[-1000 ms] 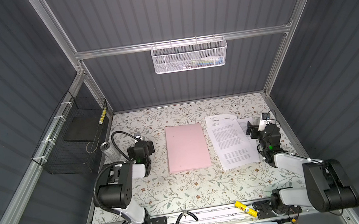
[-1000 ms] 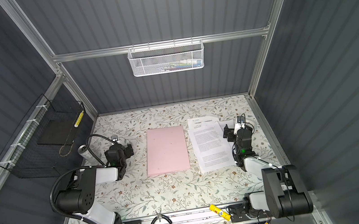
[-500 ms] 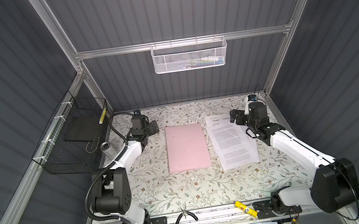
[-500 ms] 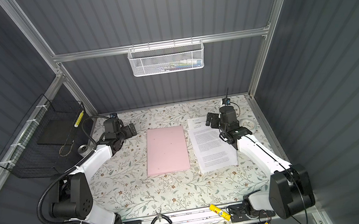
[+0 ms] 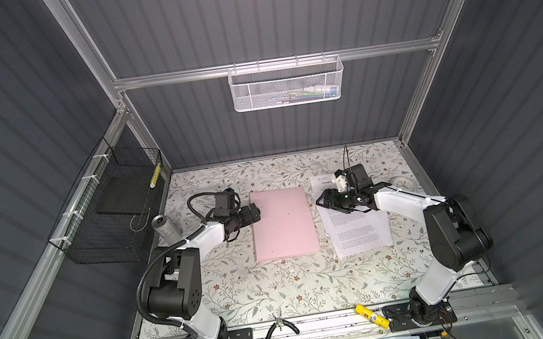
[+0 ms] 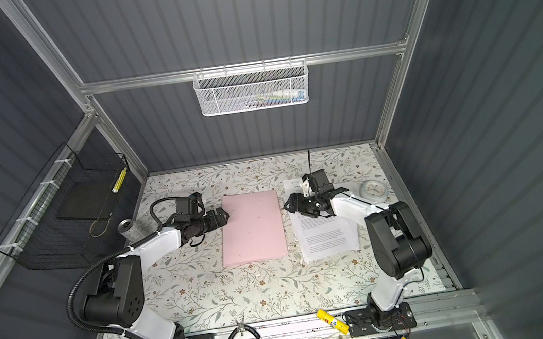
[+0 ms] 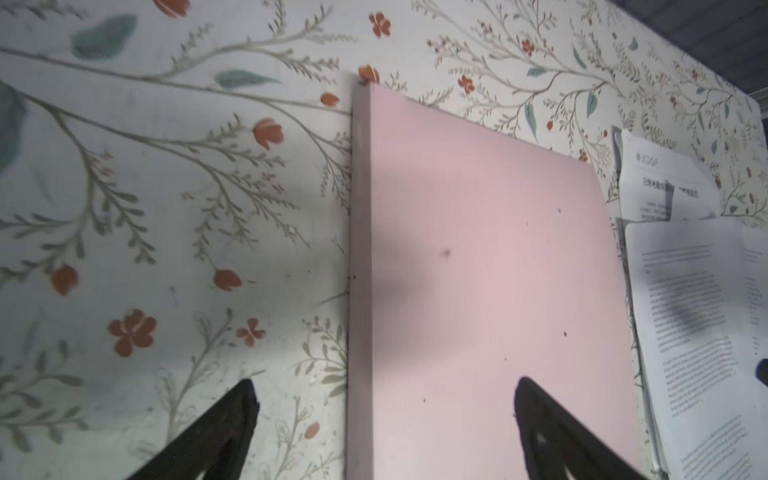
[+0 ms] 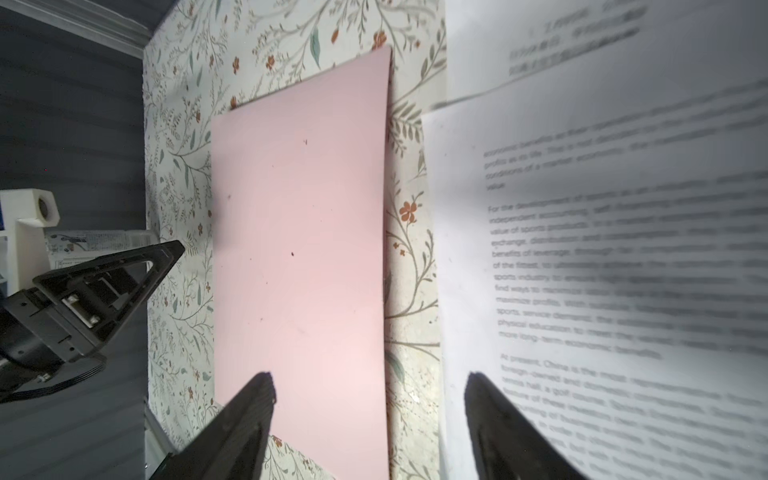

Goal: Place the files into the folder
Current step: 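Move left gripper to pink folder edge while right gripper reaches far edge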

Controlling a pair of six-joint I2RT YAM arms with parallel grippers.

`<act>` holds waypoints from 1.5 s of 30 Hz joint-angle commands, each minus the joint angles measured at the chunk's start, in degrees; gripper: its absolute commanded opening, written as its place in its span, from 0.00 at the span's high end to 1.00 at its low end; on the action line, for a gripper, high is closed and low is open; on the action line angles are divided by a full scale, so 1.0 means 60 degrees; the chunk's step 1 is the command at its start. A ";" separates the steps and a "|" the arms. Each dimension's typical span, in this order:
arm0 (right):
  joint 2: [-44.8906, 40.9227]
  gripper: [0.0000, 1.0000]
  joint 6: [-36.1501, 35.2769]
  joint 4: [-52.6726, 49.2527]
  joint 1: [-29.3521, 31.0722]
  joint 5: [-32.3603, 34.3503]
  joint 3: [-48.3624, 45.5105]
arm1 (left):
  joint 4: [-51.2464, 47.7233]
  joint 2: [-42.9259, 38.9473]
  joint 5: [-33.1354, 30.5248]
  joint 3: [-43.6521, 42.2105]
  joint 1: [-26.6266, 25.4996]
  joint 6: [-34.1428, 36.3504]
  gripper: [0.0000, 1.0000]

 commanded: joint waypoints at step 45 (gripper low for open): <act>0.1626 0.47 0.1122 0.0739 0.0517 -0.2431 0.1136 | 0.1087 0.1235 0.0866 -0.0149 -0.0383 -0.0617 0.06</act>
